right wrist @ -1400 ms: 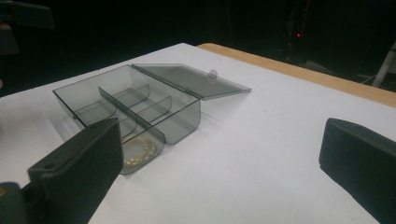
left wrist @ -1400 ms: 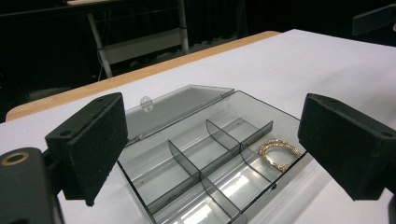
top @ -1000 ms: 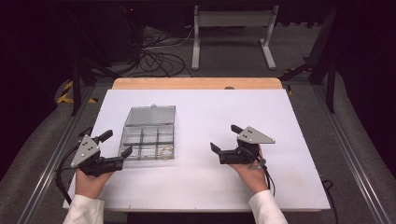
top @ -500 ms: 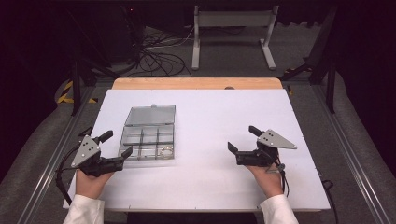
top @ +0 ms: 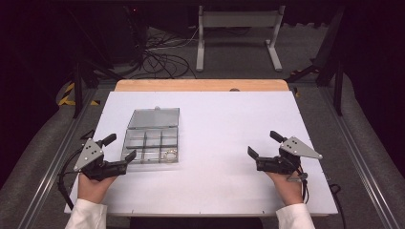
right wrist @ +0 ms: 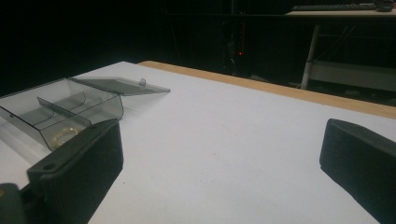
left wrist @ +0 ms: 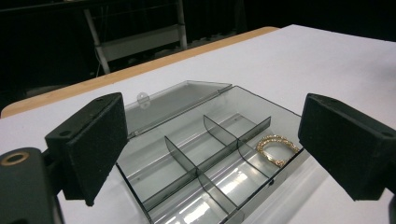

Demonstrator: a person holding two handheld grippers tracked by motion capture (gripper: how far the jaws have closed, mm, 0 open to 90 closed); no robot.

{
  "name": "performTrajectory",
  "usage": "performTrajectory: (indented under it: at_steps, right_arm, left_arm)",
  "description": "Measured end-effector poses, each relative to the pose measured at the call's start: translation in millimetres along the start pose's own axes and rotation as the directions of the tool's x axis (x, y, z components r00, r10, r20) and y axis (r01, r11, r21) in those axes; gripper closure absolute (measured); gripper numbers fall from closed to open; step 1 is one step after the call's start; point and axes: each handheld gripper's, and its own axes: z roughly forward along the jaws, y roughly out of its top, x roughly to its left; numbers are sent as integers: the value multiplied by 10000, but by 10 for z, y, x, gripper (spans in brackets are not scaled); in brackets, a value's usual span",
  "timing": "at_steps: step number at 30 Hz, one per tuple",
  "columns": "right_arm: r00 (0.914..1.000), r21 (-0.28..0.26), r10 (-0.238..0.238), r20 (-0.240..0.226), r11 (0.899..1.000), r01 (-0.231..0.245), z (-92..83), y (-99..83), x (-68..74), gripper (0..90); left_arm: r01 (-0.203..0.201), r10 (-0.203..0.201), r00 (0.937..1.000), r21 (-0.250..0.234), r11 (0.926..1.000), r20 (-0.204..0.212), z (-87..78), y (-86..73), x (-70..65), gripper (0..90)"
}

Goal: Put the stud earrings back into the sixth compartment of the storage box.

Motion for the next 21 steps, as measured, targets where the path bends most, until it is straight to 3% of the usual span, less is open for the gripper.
performTrajectory:
  at_steps: [21]
  right_arm:
    - [9994, -1, 150, 323, 9999, -150, -222, -96, -152, 0]
  left_arm:
    - [-24, 21, 10000, 258, 9997, 89, 24, -44, 7, 89]
